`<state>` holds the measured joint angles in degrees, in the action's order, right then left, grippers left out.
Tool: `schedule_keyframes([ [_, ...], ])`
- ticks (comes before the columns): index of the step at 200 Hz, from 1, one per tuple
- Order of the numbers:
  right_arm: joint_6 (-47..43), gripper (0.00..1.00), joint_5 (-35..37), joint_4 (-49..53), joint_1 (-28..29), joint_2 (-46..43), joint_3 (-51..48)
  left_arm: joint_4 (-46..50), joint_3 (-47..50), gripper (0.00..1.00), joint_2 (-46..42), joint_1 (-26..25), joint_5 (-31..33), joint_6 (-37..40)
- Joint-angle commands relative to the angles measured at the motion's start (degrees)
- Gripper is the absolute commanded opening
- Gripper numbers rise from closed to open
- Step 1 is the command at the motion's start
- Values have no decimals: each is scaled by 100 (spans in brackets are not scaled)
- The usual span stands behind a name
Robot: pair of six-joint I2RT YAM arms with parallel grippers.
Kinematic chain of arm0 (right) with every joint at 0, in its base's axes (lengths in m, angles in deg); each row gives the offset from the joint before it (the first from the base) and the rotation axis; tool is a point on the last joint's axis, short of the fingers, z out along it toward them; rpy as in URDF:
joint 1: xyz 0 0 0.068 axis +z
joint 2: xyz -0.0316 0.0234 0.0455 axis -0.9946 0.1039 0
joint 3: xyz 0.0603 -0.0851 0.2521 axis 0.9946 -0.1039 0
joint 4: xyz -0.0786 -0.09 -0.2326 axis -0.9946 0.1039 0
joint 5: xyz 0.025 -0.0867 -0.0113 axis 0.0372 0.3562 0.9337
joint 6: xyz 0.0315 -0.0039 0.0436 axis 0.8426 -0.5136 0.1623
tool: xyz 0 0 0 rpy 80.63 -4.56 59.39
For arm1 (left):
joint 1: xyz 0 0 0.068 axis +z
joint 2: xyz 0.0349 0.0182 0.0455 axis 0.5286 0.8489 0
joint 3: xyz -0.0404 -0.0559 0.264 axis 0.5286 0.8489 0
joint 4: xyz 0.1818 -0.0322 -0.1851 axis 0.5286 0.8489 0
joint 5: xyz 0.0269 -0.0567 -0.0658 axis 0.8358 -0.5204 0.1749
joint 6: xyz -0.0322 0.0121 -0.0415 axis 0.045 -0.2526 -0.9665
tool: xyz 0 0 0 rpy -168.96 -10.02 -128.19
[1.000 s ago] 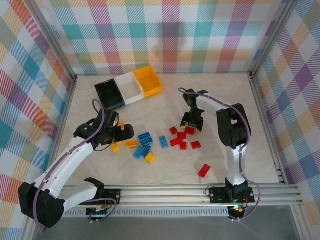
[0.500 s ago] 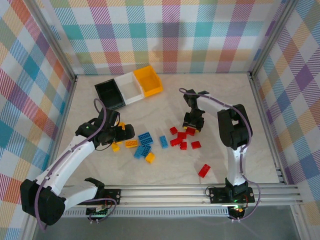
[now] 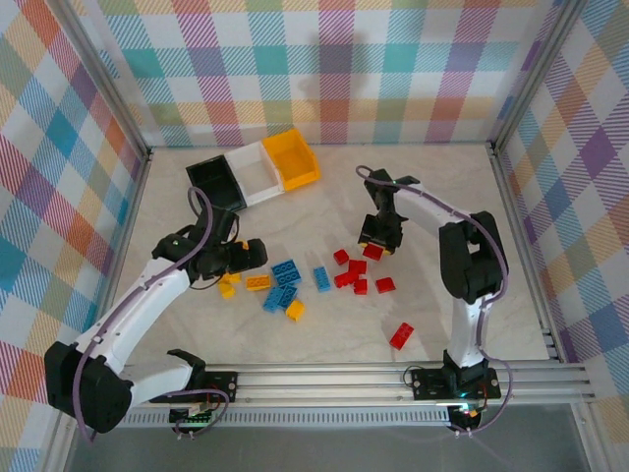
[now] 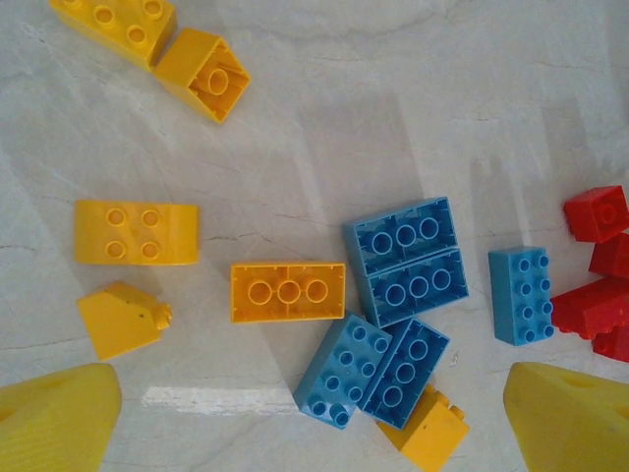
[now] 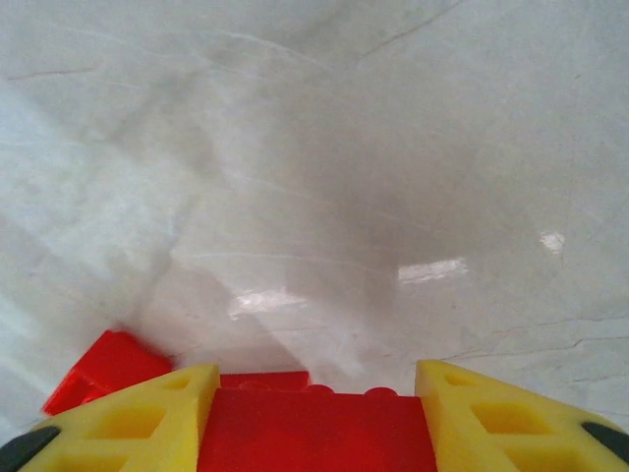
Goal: Sort the legos into containers by color
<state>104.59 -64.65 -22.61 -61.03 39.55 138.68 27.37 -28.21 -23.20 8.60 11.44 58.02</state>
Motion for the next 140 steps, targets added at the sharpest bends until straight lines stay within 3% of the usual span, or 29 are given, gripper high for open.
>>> schedule_keyframes([
  [1, -134, 49, -253, -46, -59, -290, -82, -64, -206, 100, 112, -45, -115, 37],
  [72, -173, 49, -1058, -365, -286, -757, -331, -115, -893, 100, 818, -50, -127, 262],
  [140, -283, 49, -1549, -524, -538, -1198, -740, -281, -2173, 100, 2293, 103, -274, 501],
])
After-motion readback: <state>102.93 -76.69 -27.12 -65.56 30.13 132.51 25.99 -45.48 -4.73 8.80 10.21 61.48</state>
